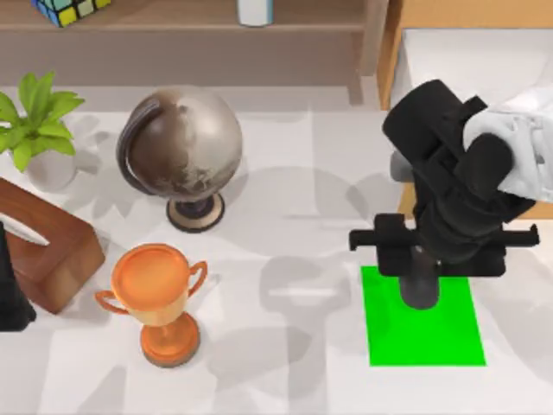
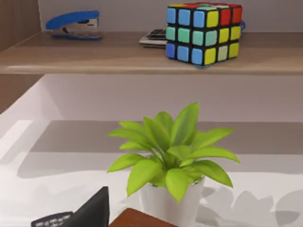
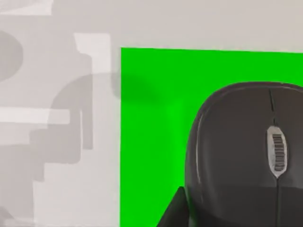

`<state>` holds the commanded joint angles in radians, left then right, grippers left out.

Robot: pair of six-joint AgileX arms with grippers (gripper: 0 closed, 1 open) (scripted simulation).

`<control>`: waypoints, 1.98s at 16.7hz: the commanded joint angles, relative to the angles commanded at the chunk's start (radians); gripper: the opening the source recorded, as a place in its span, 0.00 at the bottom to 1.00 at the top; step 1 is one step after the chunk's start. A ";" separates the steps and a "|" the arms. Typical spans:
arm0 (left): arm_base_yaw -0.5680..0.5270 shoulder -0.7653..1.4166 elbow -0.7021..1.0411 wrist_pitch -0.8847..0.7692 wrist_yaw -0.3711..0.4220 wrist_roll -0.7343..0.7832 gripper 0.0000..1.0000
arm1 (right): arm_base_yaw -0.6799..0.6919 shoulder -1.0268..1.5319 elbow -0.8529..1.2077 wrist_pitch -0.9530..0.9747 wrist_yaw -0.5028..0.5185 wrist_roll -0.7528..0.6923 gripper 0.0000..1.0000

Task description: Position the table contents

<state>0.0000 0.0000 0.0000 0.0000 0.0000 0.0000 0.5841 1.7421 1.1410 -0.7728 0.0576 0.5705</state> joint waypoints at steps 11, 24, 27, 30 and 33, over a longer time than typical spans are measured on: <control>0.000 0.000 0.000 0.000 0.000 0.000 1.00 | 0.002 0.061 -0.039 0.003 -0.001 0.001 0.00; 0.000 0.000 0.000 0.000 0.000 0.000 1.00 | 0.002 0.068 -0.046 0.001 -0.002 0.002 0.60; 0.000 0.000 0.000 0.000 0.000 0.000 1.00 | 0.002 0.068 -0.046 0.001 -0.002 0.002 0.83; 0.000 0.000 0.000 0.000 0.000 0.000 1.00 | 0.002 0.068 -0.046 0.001 -0.002 0.002 1.00; 0.000 0.000 0.000 0.000 0.000 0.000 1.00 | 0.002 0.068 -0.046 0.001 -0.002 0.002 1.00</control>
<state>0.0000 0.0000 0.0000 0.0000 0.0000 0.0000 0.5863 1.8099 1.0949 -0.7716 0.0558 0.5720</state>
